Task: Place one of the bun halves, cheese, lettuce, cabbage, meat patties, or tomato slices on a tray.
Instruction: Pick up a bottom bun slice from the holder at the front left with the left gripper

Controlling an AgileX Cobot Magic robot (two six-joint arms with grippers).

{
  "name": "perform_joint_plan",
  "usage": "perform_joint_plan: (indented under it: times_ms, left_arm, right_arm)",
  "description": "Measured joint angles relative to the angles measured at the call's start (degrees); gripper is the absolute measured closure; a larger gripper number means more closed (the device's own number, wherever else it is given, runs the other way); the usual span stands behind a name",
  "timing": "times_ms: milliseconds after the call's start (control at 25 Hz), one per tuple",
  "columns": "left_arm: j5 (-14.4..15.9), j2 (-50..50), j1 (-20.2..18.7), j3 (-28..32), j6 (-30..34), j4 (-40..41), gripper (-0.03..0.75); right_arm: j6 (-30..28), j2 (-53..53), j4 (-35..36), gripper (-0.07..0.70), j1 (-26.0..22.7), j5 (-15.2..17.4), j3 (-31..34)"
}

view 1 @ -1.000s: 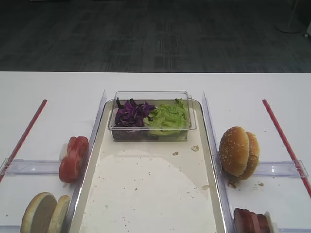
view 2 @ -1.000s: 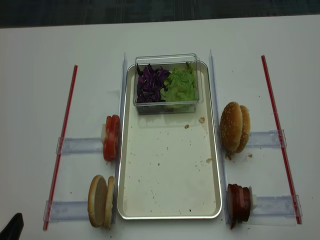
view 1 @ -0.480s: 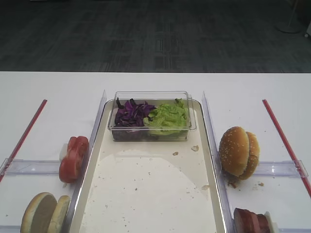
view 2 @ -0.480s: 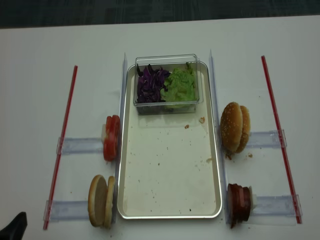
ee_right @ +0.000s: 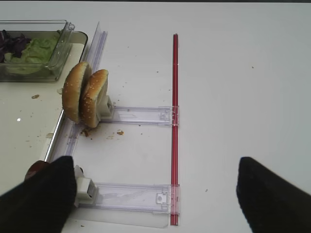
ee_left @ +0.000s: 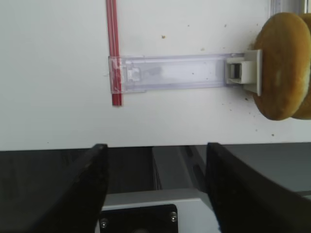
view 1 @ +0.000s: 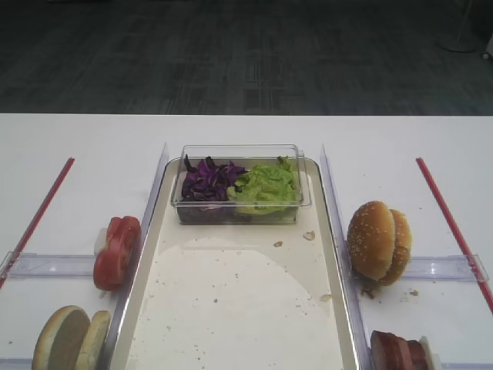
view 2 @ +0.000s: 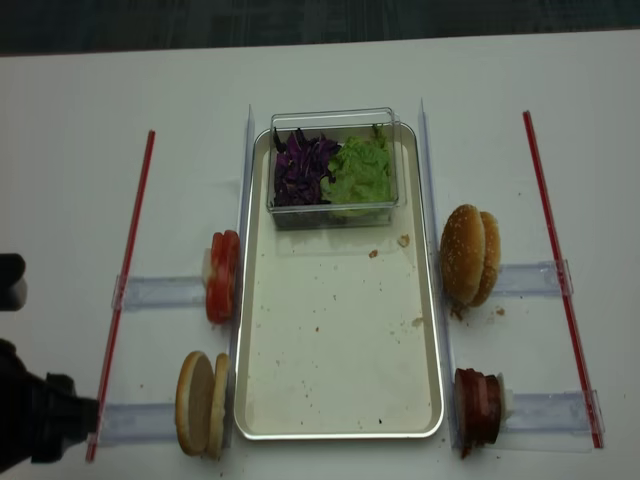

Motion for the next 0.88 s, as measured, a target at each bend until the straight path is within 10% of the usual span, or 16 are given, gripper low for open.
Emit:
perform_joint_plan:
  times_ms: [880]
  left_arm:
    - [-0.63,9.13,-0.35,-3.37,-1.00,-0.24,0.314]
  right_arm:
    - [0.00,0.00,0.00,-0.046,0.00,0.00,0.00]
